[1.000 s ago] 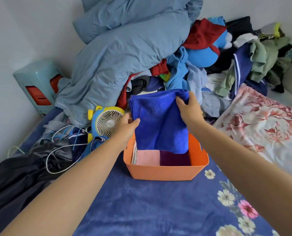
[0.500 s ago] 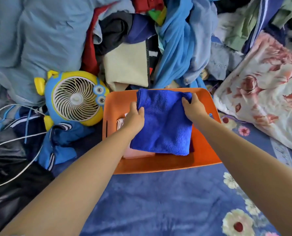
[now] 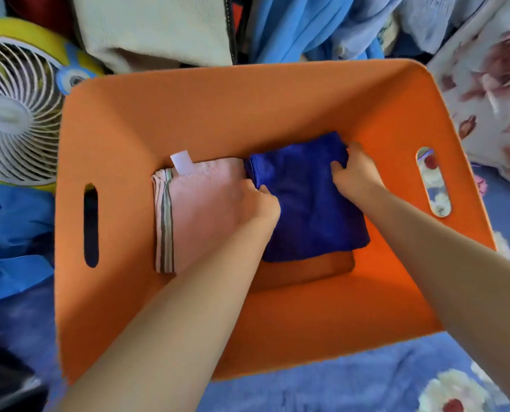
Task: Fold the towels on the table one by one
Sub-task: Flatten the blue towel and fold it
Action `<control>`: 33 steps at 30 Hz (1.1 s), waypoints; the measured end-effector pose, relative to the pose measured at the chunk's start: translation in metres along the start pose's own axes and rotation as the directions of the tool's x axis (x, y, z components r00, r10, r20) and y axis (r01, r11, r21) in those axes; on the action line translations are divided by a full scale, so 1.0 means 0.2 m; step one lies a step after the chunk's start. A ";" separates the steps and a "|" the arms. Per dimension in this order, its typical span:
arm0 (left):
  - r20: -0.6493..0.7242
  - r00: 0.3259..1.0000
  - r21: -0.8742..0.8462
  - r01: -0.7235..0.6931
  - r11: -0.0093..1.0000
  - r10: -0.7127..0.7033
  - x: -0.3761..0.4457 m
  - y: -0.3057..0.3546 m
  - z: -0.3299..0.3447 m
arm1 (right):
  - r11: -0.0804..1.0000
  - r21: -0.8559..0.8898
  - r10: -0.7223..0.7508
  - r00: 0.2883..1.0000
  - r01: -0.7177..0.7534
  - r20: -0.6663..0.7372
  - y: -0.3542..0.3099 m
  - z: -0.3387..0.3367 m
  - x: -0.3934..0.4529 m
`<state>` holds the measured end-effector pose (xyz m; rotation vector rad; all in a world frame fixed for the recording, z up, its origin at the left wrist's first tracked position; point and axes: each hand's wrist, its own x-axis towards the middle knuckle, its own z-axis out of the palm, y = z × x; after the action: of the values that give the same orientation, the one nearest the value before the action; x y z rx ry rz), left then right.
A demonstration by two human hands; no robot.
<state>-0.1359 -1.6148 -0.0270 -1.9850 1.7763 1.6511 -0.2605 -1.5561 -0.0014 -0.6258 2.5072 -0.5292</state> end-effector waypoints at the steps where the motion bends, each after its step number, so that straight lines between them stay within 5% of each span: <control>1: -0.007 1.000 0.011 0.002 1.000 -0.002 0.01 -0.01 0.02 | 0.999 -0.013 -0.043 0.999 0.043 -0.020 0.01 0.03 0.01; 7: -0.106 0.994 0.118 0.017 0.993 -0.004 0.04 0.01 0.08 | 0.949 -0.290 -0.145 0.987 0.120 -0.067 0.10 0.11 0.04; 10: -0.231 0.938 0.255 -0.199 0.946 0.259 0.02 -0.02 0.09 | 0.981 -0.064 -0.195 0.956 0.185 -0.221 0.12 0.13 0.03; 12: -0.186 0.741 0.472 -0.508 0.720 0.645 0.00 -0.05 0.09 | 0.962 0.073 -0.231 0.928 0.263 -0.293 0.10 0.14 0.01; 14: -0.034 0.472 0.576 -0.711 0.403 0.881 0.02 -0.07 0.11 | 0.931 -0.046 -0.364 0.911 0.362 -0.194 0.12 0.15 0.00; 15: 0.102 0.416 0.592 -0.755 0.281 0.904 0.04 -0.08 0.11 | 0.890 -0.181 -0.441 0.891 0.418 -0.109 0.14 0.15 0.00; 18: 0.409 0.565 0.678 -0.714 0.176 0.717 0.11 -0.12 0.12 | 0.716 -0.505 -0.491 0.862 0.482 0.126 0.23 0.16 0.02; 22: 0.408 0.620 0.772 -0.626 0.109 0.671 0.21 -0.15 0.12 | 0.684 -0.570 -0.415 0.885 0.456 0.210 0.25 0.18 0.06; 27: 0.375 0.702 0.780 -0.592 0.203 0.605 0.26 -0.15 0.14 | 0.703 -0.579 -0.308 0.910 0.414 0.278 0.23 0.21 0.11; 33: 0.402 0.803 0.838 -0.516 0.177 0.439 0.20 -0.05 0.12 | 0.733 -0.547 -0.258 0.909 0.406 0.328 0.20 0.18 0.10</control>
<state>-0.1528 -1.6258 -0.0710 -0.8009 2.5730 0.3028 -0.2684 -1.5430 -0.0557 -1.3199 2.3177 0.2632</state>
